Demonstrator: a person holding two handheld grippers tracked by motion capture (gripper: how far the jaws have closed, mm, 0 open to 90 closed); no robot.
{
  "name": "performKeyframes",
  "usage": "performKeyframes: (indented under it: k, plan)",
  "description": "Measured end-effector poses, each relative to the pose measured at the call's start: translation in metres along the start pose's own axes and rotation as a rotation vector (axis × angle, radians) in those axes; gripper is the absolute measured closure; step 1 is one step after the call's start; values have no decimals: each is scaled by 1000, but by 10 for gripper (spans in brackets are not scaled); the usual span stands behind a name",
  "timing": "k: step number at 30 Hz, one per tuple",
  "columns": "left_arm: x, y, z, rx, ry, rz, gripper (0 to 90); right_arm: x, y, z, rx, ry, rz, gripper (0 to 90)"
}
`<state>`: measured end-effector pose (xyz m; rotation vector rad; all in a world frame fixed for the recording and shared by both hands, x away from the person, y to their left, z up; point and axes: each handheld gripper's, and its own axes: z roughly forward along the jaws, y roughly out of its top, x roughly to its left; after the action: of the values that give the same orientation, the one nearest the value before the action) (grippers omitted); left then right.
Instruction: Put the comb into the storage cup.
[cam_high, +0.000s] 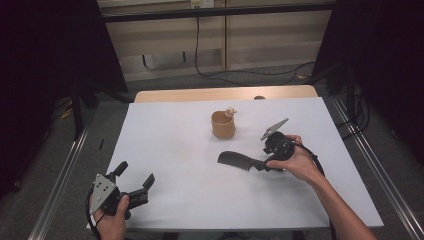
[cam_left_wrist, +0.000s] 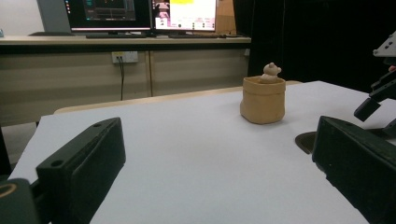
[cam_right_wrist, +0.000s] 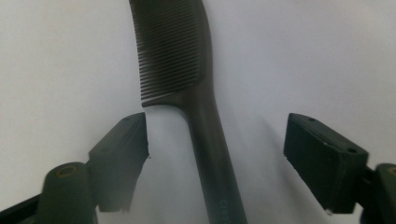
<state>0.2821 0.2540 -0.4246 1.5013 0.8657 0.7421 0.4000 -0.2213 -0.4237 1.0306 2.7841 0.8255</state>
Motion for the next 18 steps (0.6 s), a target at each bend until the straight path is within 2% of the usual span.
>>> performKeyframes:
  k: [3, 6, 10, 18]
  plan:
    - [-1, 0, 0, 0, -4, 1, 28, 0, 5, 2, 43, 15, -8, 239]
    - [0, 0, 0, -2, -2, -1, 28, 1, 9, 3, 74, -4, -29, 276]
    - [0, 0, 0, 0, 0, -2, 28, -1, 14, 7, 122, -5, -56, 430]
    - [0, 0, 1, 0, -4, -1, 28, 1, 20, 12, 199, -7, -94, 540]
